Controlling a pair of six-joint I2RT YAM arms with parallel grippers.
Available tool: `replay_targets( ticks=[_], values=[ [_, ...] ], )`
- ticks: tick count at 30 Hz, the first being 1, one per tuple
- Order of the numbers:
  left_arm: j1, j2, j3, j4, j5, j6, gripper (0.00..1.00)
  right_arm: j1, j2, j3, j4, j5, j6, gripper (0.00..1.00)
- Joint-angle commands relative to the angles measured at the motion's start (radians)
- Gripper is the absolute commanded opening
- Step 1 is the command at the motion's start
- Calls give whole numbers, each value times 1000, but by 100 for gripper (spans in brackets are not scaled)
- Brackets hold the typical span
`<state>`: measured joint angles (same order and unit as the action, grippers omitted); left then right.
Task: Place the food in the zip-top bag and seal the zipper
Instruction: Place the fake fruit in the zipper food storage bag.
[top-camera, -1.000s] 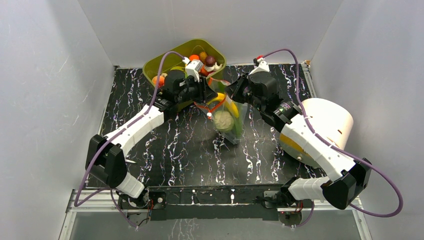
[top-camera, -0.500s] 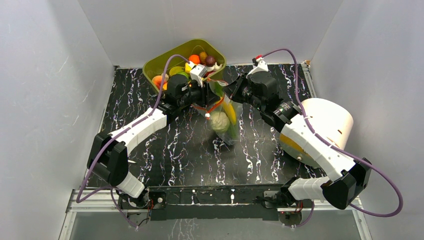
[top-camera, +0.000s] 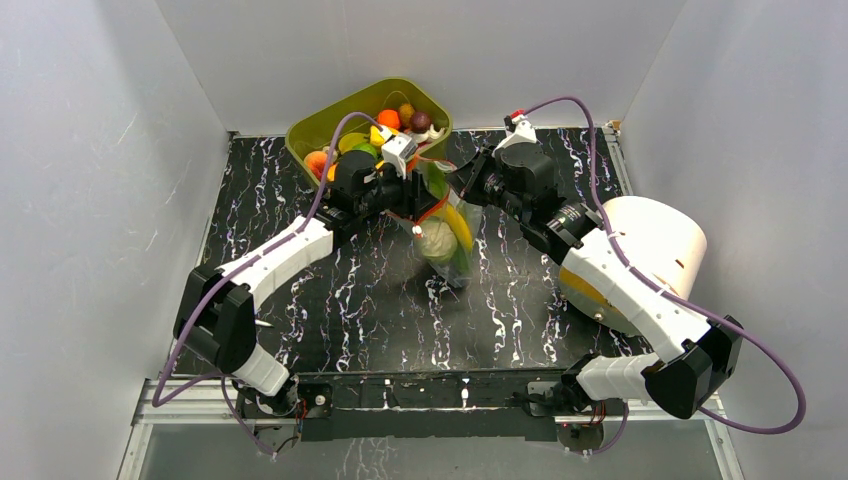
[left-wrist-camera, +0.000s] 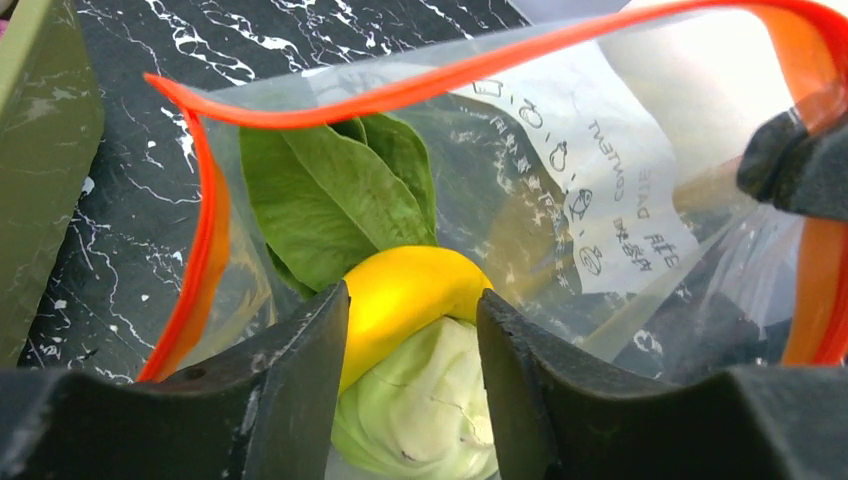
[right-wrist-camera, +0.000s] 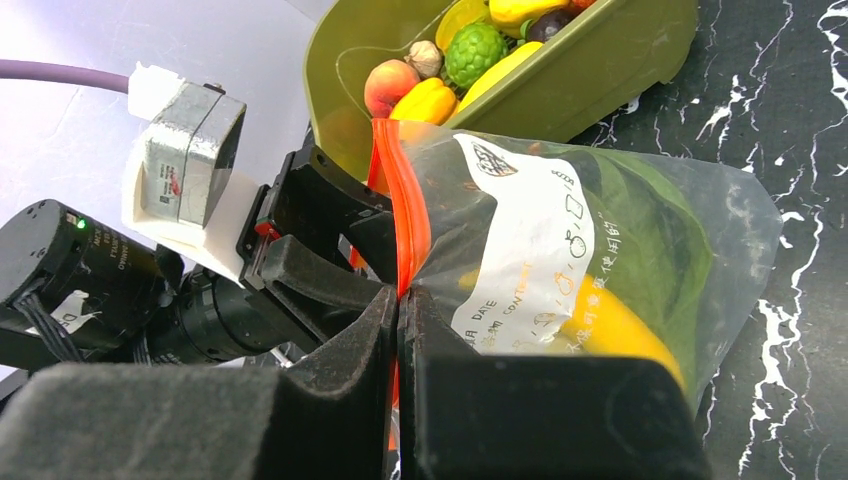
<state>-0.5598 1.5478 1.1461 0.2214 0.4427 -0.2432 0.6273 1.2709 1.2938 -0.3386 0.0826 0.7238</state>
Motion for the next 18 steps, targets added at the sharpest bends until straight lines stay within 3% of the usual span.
replay_targets(
  ticks=[1, 4, 5, 6, 13, 18],
  values=[
    [-4, -84, 50, -49, 11, 11, 52, -2, -42, -1, 89, 40, -35, 0],
    [-4, -112, 63, -70, -12, 6, 64, -2, -59, -14, 73, 62, -53, 0],
    [-3, -120, 67, -73, -22, 3, 75, -3, -66, -19, 66, 69, -59, 0],
    [-5, -126, 74, -78, -31, 1, 96, -2, -70, -25, 62, 72, -65, 0],
    [-4, -172, 126, -158, -110, 1, 98, -1, -115, -75, 41, 80, -85, 0],
    [-2, -175, 158, -253, -268, 29, 98, -2, -155, -106, 37, 91, -108, 0]
  ],
)
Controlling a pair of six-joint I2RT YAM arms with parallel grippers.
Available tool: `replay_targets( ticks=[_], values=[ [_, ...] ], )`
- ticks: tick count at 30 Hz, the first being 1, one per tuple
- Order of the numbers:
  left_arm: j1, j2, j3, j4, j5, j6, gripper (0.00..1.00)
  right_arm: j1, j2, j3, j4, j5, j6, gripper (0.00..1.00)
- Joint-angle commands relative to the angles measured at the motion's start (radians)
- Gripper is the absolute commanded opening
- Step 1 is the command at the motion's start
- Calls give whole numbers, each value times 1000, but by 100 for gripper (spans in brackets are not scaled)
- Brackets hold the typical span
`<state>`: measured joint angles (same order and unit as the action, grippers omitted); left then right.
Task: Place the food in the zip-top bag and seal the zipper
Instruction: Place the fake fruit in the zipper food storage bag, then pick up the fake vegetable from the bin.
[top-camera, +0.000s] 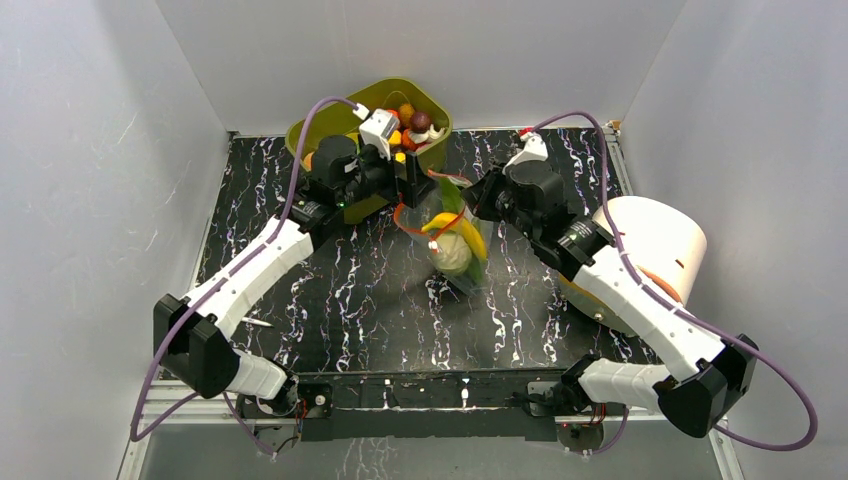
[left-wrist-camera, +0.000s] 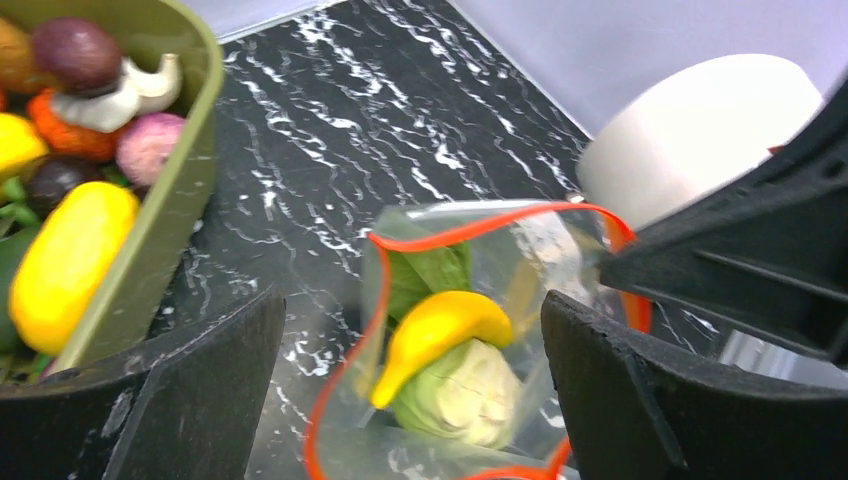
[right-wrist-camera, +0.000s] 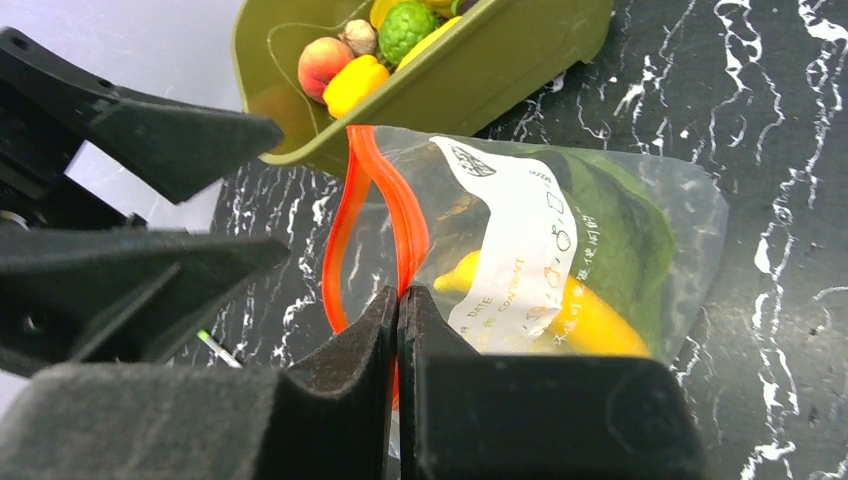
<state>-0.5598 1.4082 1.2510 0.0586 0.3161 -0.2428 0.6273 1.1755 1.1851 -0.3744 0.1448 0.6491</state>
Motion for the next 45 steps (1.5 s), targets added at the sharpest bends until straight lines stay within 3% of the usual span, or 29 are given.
replay_targets(
  ticks=[1, 7, 12, 16, 23, 36, 45],
  values=[
    [-2, -35, 66, -116, -177, 38, 98, -2, -66, 1, 71, 29, -40, 0],
    [10, 12, 166, -285, -278, 148, 97, -2, -85, 2, 70, 25, -86, 0],
    [50, 60, 195, -304, -309, 180, 81, -2, -106, -18, 75, 18, -100, 0],
    [118, 132, 255, -320, -229, 140, 68, -2, -122, -33, 76, 18, -103, 0],
    [192, 254, 339, -308, -201, 106, 60, -2, -143, -40, 68, 25, -105, 0],
    [241, 497, 494, -34, -98, 21, 68, -2, -115, -2, 52, 22, -117, 0],
    [244, 745, 768, -8, -48, -75, 74, -2, -110, 22, 41, 34, -122, 0]
  ],
)
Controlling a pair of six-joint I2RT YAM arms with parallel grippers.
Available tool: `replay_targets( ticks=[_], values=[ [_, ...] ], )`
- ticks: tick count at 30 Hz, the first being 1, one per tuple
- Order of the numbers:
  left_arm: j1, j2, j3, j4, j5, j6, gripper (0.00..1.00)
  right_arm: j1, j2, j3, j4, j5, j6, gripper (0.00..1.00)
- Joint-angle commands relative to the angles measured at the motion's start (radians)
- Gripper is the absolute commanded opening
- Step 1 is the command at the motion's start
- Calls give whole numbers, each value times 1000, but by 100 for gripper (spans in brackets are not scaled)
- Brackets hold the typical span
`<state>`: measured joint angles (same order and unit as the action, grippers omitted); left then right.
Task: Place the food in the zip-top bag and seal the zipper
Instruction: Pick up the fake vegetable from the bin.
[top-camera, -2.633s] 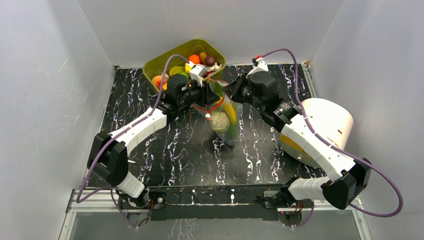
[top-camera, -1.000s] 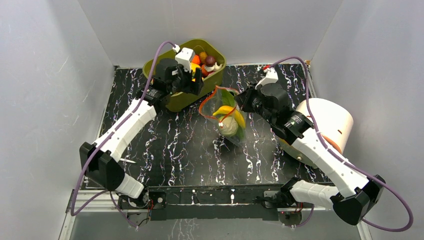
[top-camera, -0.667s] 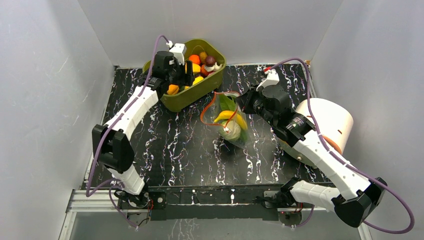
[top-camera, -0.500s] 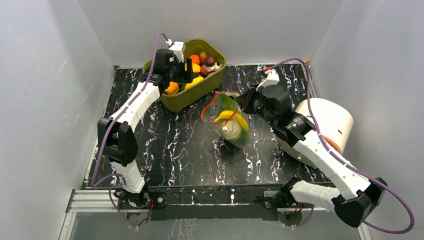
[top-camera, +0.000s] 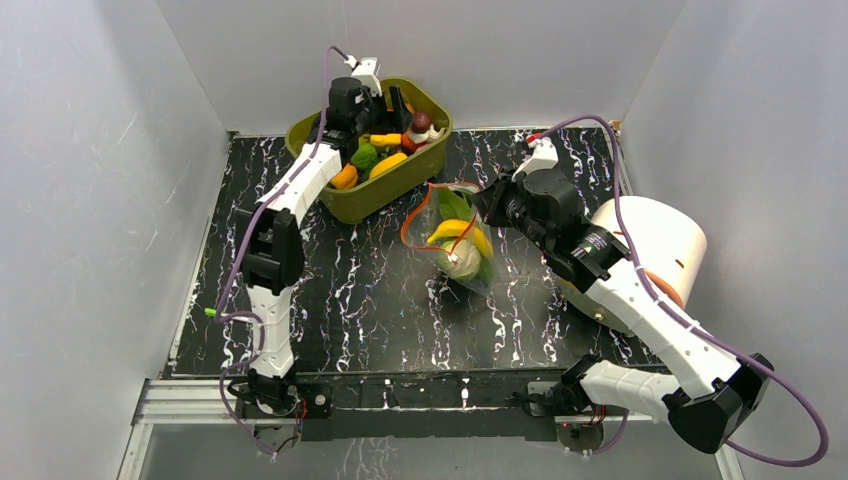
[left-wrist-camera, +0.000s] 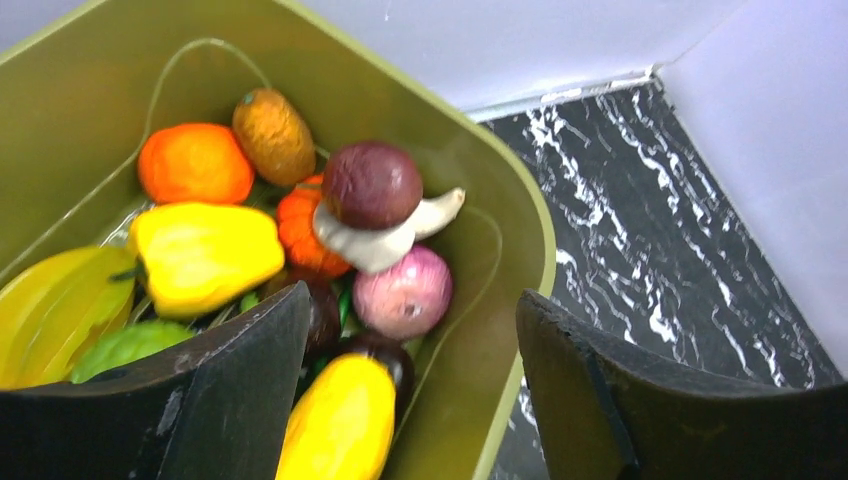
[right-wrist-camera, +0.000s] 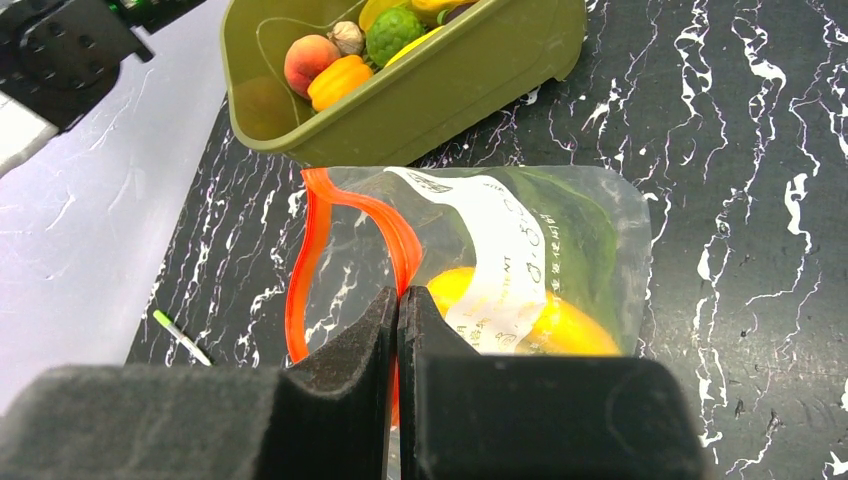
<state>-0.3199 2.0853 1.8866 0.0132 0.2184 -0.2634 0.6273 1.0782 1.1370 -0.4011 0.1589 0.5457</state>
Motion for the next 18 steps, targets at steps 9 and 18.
replay_targets(
  ticks=[9, 18],
  values=[
    [8, 263, 344, 39, 85, -95, 79, -2, -5, 84, 49, 20, -15, 0],
    [8, 416, 462, 96, 143, -148, 81, -2, -1, 86, 52, 23, -19, 0]
  ],
)
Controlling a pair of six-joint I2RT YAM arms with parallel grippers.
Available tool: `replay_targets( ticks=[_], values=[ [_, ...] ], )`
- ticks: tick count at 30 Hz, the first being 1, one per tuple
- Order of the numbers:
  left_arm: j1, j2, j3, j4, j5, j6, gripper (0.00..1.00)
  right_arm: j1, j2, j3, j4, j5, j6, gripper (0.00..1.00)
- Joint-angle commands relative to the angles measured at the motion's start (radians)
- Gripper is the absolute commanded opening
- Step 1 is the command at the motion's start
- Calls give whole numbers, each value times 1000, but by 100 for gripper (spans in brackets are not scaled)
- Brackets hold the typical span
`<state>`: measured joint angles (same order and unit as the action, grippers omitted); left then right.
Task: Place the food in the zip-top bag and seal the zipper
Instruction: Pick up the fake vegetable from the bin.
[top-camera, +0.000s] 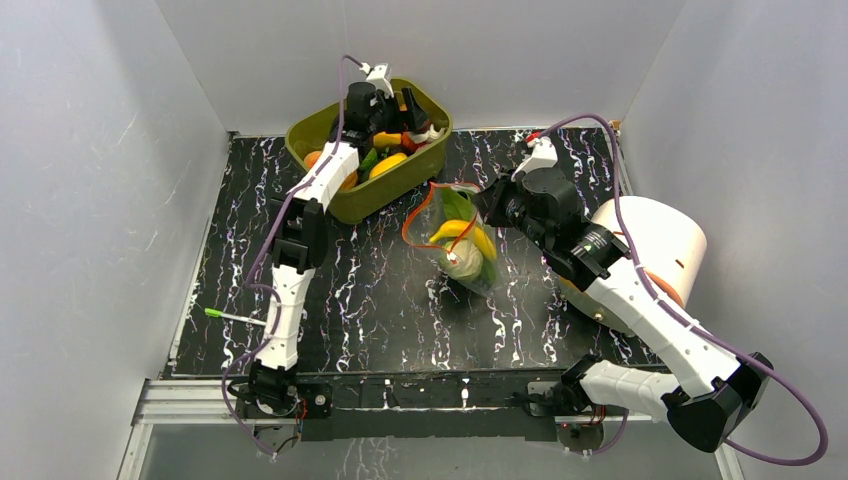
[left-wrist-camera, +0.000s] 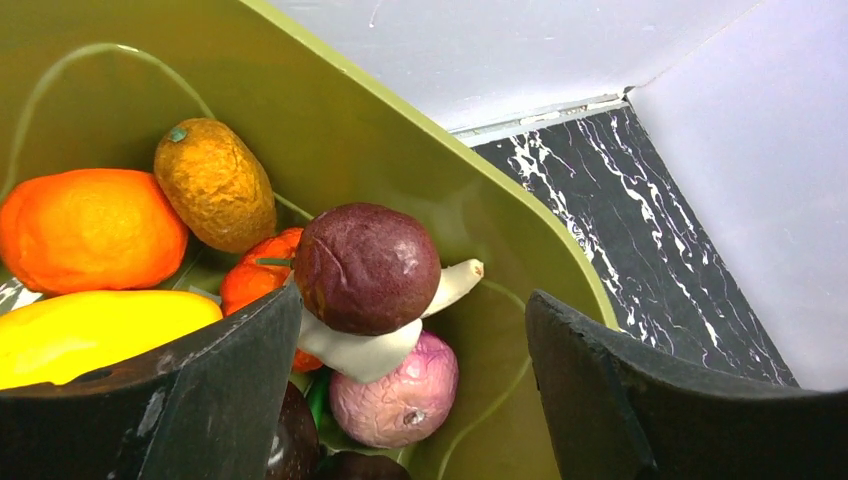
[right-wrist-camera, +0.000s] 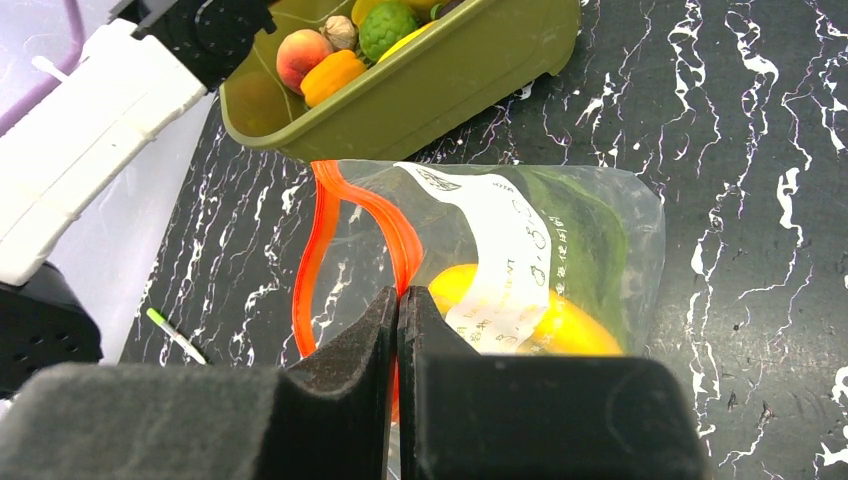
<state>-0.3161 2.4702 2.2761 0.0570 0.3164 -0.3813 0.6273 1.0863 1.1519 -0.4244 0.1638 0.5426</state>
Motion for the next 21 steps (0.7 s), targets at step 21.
replay_targets(
  ticks=[21],
  values=[
    [4, 177, 158, 192, 28, -56, 70, -2, 1, 105, 72, 53, -55, 0]
  ],
)
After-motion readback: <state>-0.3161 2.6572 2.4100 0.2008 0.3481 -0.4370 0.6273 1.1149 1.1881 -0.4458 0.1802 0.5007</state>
